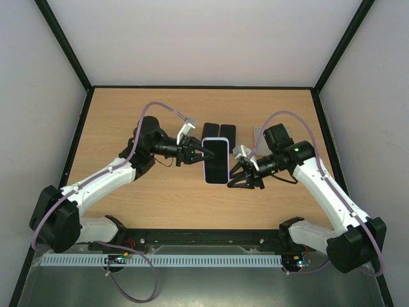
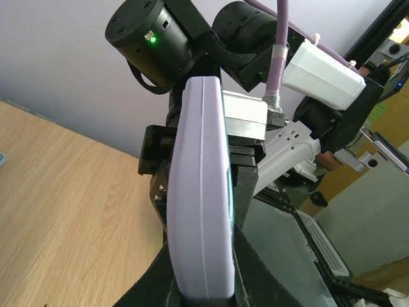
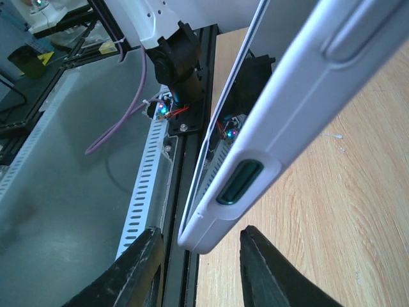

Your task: Take the phone out of the phone case

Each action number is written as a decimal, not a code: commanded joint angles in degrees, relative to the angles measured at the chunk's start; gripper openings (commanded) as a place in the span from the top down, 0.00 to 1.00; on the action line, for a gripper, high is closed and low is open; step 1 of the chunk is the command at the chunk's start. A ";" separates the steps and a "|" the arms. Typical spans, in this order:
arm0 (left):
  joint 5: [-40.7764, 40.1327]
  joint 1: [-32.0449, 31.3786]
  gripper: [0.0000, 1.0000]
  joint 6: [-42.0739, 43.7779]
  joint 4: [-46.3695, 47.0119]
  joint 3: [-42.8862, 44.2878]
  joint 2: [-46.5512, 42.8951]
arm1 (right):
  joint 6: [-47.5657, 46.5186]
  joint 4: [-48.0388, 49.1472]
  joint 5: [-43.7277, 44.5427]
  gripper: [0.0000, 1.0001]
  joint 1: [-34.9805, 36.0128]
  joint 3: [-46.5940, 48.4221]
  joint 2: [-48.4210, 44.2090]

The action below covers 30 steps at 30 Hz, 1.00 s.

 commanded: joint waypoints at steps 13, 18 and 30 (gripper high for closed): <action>2.28 -1.27 0.97 -3.71 5.61 0.21 0.40 | -4.64 -2.53 0.21 0.85 1.23 3.02 -0.79; 2.90 -1.77 0.97 -7.96 9.25 -0.15 1.46 | -5.97 -2.91 0.48 0.91 1.51 3.13 -0.79; 4.15 -3.82 0.97 -22.86 25.11 -2.97 4.04 | 0.49 4.67 5.78 0.97 1.69 1.54 -1.23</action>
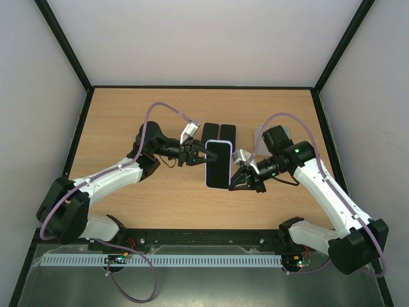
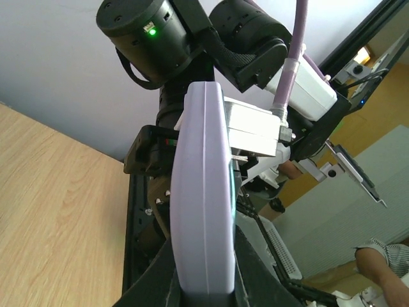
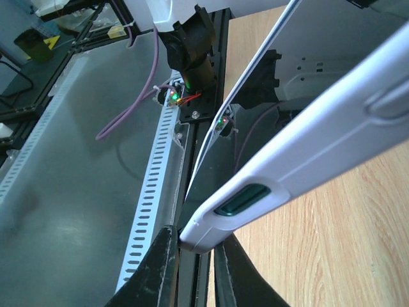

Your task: Take the phone out of the phone case

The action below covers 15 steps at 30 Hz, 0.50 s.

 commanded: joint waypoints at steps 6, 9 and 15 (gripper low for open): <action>1.43 -3.12 0.97 -10.20 12.69 -1.54 -0.42 | 8.27 15.45 10.41 0.98 0.42 -0.13 -0.91; 1.93 -3.24 0.97 -17.38 20.95 -3.00 -0.05 | 5.89 15.34 13.33 0.98 0.42 -0.13 -0.65; 2.42 -3.06 0.97 -21.43 26.18 -4.44 -0.23 | -0.87 11.63 16.81 0.97 0.42 -0.19 -0.20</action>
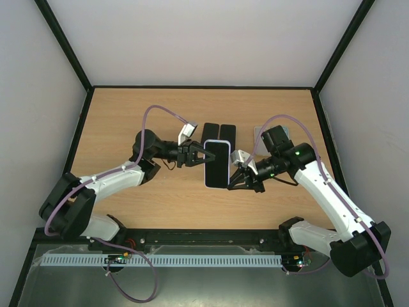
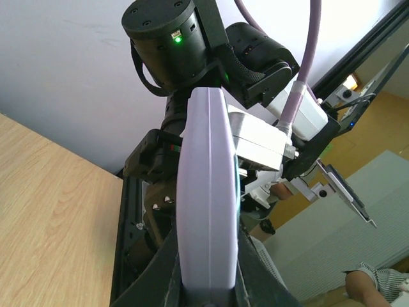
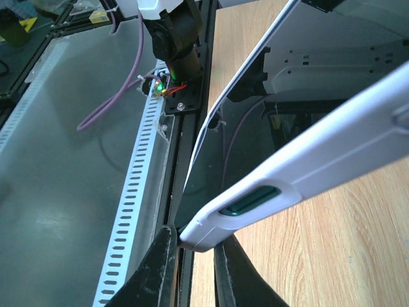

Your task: Take the phone out of the phone case

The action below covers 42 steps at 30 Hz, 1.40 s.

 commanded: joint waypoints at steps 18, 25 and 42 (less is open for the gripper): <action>5.60 -3.11 0.97 -10.18 9.12 -1.67 -3.76 | -7.58 10.53 18.86 0.97 -1.15 -1.21 1.67; 5.01 -3.11 0.97 -10.19 8.97 -1.58 -3.34 | -10.65 9.79 22.84 0.90 -1.15 -0.89 1.01; -5.01 -2.42 0.97 11.61 -18.76 0.84 -7.68 | 7.57 13.80 13.45 0.76 -3.69 1.85 -0.96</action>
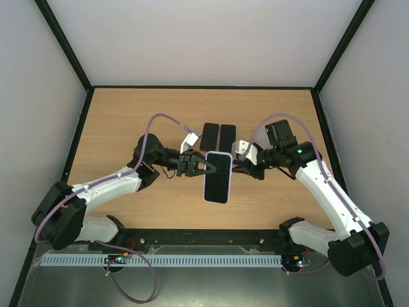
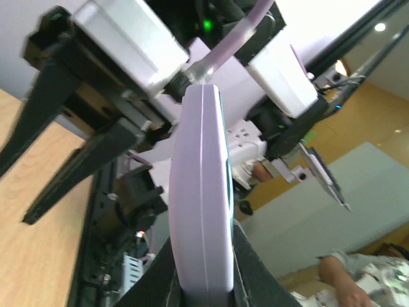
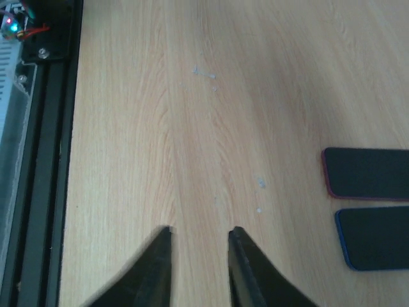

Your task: Take the phone out of the phone case

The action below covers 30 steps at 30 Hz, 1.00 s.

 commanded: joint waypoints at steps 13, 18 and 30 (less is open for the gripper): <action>-28.18 0.74 0.96 27.11 -26.78 1.72 -10.97 | 38.24 13.56 -7.43 0.49 -4.33 0.64 -2.79; -32.01 0.98 0.97 28.23 -28.84 1.23 -15.05 | 38.74 10.62 -6.84 0.47 -4.50 2.34 -1.99; -31.83 1.08 0.97 22.92 -22.12 -0.21 -17.61 | 26.75 2.23 -14.67 0.46 -3.78 0.13 -1.23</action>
